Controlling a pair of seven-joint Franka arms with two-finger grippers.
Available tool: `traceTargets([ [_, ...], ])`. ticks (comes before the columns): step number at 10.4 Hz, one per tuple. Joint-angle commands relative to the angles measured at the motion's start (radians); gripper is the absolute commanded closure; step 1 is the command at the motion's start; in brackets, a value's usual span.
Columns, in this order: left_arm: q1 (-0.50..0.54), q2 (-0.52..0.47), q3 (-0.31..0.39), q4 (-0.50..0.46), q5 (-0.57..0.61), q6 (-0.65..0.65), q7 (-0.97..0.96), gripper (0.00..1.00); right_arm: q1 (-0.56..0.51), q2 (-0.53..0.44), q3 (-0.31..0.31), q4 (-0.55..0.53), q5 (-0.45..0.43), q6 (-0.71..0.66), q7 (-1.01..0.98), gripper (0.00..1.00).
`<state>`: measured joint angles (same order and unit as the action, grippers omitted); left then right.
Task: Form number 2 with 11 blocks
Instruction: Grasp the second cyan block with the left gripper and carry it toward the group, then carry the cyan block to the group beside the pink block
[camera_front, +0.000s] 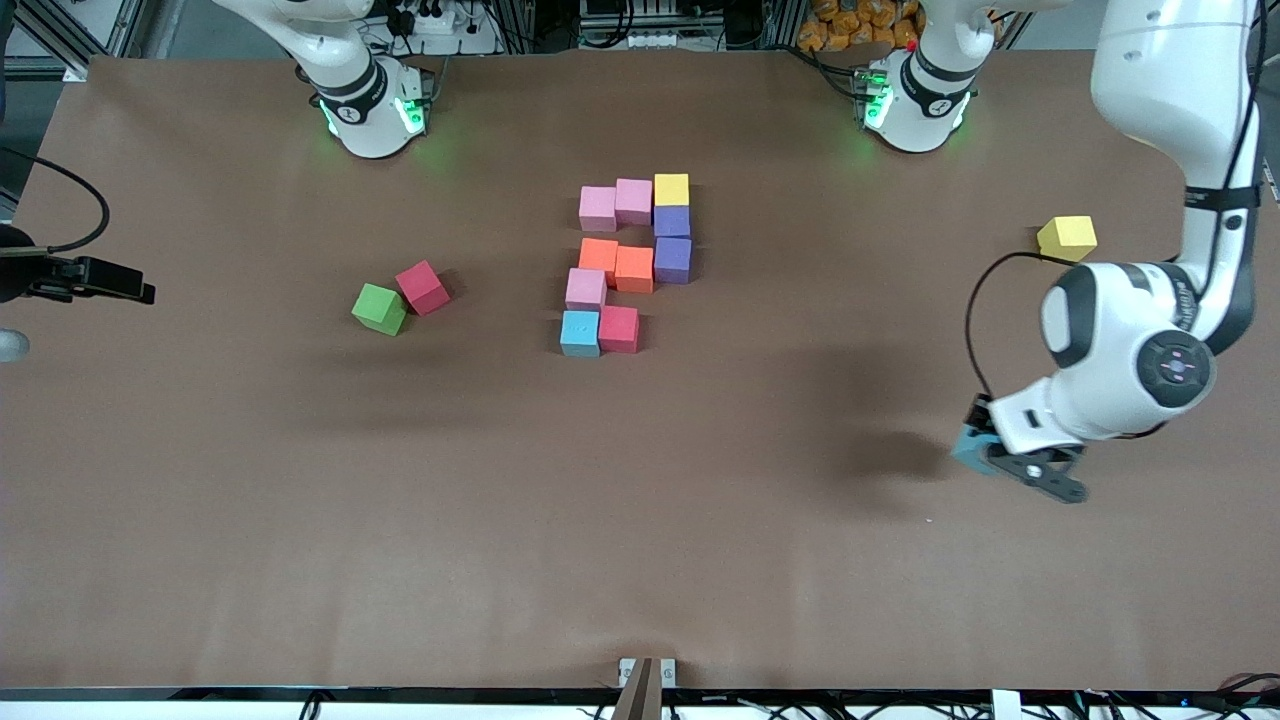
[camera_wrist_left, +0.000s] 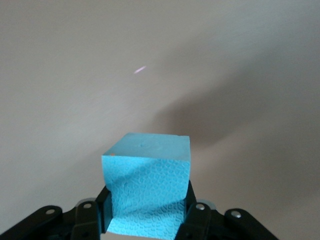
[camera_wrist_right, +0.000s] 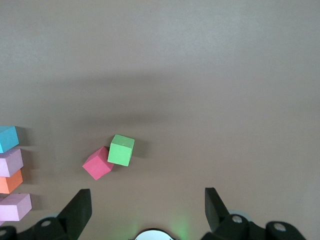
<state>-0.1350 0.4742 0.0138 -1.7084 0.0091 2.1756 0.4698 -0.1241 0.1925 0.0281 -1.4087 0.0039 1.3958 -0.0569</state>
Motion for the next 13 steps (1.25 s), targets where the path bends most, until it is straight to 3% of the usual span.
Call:
traceTargets([
  [1, -0.061, -0.017, -0.057, 0.019, 0.069, -0.017, 0.012, 1.0, -0.005, 0.007, 0.001, 0.017, 0.008, -0.014, -0.008, 0.0],
  [5, -0.244, -0.009, -0.063, 0.015, 0.107, -0.017, 0.033, 1.0, -0.002, 0.005, 0.0, 0.016, 0.011, -0.018, -0.006, 0.0],
  [13, -0.291, 0.009, -0.218, -0.02, 0.161, -0.014, 0.081, 1.0, -0.017, 0.007, 0.0, 0.01, 0.013, -0.018, -0.018, 0.0],
])
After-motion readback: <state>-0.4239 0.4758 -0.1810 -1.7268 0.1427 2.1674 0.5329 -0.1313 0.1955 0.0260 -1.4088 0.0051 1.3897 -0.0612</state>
